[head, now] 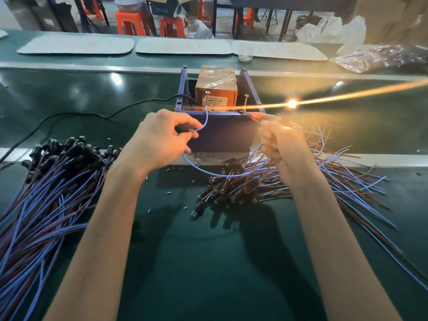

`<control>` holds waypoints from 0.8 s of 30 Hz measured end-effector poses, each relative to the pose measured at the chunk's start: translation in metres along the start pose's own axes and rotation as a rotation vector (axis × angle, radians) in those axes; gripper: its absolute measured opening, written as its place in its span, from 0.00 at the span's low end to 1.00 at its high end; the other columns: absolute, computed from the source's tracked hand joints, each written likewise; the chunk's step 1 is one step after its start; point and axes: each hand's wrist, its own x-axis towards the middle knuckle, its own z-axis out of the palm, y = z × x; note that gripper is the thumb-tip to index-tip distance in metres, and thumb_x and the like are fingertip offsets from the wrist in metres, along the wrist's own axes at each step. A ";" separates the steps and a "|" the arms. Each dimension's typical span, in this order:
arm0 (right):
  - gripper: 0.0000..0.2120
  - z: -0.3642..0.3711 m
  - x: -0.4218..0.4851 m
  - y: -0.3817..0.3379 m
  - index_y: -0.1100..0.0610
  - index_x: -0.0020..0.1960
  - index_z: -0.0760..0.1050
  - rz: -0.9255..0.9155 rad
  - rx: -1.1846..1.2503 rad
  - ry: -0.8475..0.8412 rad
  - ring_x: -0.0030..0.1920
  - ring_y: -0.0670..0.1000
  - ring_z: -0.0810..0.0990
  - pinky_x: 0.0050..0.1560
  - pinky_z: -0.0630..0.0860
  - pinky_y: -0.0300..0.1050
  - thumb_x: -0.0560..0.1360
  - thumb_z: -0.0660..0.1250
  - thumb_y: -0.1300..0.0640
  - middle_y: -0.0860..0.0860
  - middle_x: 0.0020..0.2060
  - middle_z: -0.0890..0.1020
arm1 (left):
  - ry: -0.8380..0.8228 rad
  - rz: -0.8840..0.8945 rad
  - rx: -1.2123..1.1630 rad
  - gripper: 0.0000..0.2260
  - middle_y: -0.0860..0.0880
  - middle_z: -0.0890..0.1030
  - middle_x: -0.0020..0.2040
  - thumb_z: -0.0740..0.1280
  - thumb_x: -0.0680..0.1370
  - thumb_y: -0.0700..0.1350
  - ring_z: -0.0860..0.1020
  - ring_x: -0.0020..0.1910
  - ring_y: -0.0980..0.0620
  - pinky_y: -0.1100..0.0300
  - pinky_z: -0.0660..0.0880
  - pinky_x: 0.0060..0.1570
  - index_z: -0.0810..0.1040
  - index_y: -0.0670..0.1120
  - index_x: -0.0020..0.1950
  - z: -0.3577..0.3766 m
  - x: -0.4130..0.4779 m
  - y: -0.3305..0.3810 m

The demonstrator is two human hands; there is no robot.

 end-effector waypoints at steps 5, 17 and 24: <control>0.13 -0.001 0.001 0.001 0.62 0.59 0.77 0.013 -0.006 0.000 0.21 0.41 0.61 0.20 0.59 0.30 0.80 0.56 0.65 0.43 0.22 0.67 | 0.000 0.003 0.008 0.14 0.56 0.82 0.43 0.65 0.78 0.36 0.82 0.34 0.57 0.77 0.68 0.30 0.82 0.51 0.56 0.000 0.000 0.000; 0.21 -0.032 0.013 -0.021 0.52 0.48 0.80 0.082 -0.342 0.202 0.31 0.41 0.68 0.33 0.63 0.36 0.83 0.50 0.47 0.46 0.33 0.75 | -0.051 0.001 -0.018 0.08 0.57 0.84 0.35 0.67 0.75 0.39 0.81 0.32 0.62 0.72 0.69 0.32 0.80 0.52 0.41 -0.004 0.002 -0.004; 0.20 -0.055 -0.004 -0.049 0.57 0.41 0.77 -0.144 -0.036 0.366 0.25 0.42 0.76 0.27 0.68 0.30 0.84 0.51 0.53 0.46 0.25 0.79 | -0.546 -0.097 0.268 0.06 0.57 0.84 0.36 0.69 0.76 0.51 0.80 0.34 0.63 0.63 0.73 0.41 0.81 0.50 0.41 -0.015 -0.001 -0.016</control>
